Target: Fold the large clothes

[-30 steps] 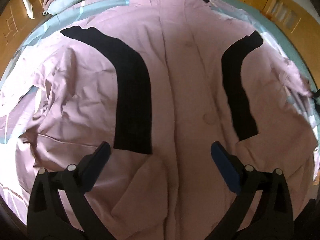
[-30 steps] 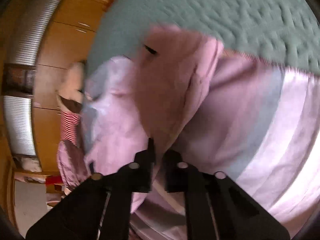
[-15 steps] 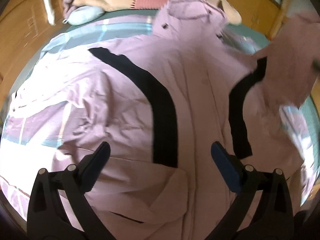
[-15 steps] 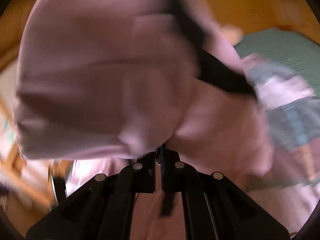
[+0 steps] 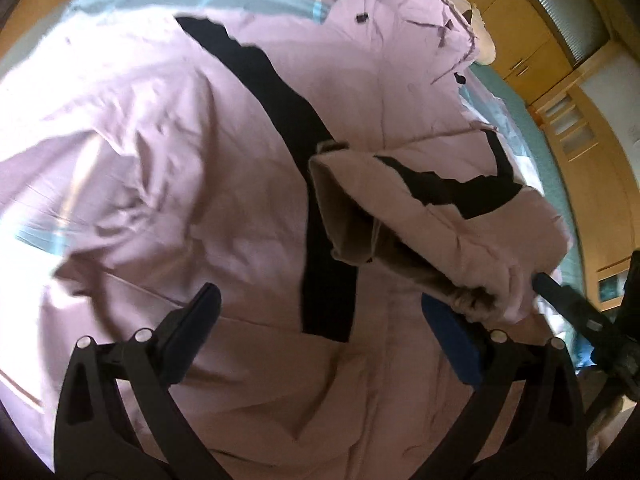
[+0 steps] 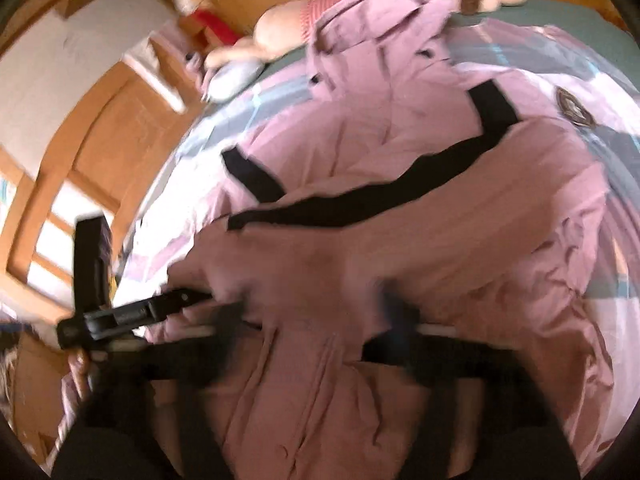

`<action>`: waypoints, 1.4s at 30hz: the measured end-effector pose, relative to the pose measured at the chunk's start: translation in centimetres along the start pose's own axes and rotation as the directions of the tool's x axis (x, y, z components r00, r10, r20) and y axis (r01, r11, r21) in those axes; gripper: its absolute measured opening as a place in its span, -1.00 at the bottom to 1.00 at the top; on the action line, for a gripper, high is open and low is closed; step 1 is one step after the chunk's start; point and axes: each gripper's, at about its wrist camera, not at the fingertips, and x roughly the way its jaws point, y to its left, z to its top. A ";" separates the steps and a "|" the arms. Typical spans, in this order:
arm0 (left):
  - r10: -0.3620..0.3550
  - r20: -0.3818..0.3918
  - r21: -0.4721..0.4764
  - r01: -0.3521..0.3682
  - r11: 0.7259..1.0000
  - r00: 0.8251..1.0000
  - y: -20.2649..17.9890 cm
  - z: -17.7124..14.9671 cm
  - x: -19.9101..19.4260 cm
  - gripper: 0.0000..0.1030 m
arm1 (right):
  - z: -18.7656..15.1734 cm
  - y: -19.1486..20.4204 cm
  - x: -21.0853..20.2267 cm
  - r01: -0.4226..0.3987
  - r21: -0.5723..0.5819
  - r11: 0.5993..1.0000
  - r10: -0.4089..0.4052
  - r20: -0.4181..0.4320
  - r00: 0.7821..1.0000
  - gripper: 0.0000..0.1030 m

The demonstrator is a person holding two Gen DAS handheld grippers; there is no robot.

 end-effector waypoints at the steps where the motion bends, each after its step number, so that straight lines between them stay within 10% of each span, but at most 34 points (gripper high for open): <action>1: -0.046 -0.024 -0.020 0.045 0.999 0.999 0.2 0.0 0.4 0.96 | -1.3 -0.1 -1.4 0.006 0.007 1.000 -0.006 0.018 1.000 0.84; 14: -0.331 -0.063 -0.205 0.312 0.928 0.942 3.0 0.5 0.4 0.96 | -4.7 -7.4 -2.4 0.084 0.228 0.970 -0.075 -0.050 0.996 0.84; 29: -0.525 0.079 -0.331 0.519 0.788 0.848 5.0 0.6 -0.4 0.96 | -5.4 -7.0 -1.4 0.200 0.147 0.969 -0.191 -0.072 0.979 0.84; 38: -0.574 -0.023 -0.288 0.545 0.788 0.818 1.2 0.4 2.7 0.96 | -5.8 -6.4 -0.5 0.260 0.079 0.962 -0.254 -0.076 0.964 0.84; 40: -0.566 -0.029 -0.280 0.537 0.796 0.824 0.3 0.2 3.2 0.89 | -5.8 -6.4 -0.6 0.258 0.078 0.963 -0.253 -0.076 0.965 0.84; 42: -0.516 -0.034 -0.254 0.492 0.833 0.856 -0.4 -0.1 3.5 0.16 | -5.9 -6.5 -0.5 0.262 0.074 0.962 -0.256 -0.079 0.963 0.84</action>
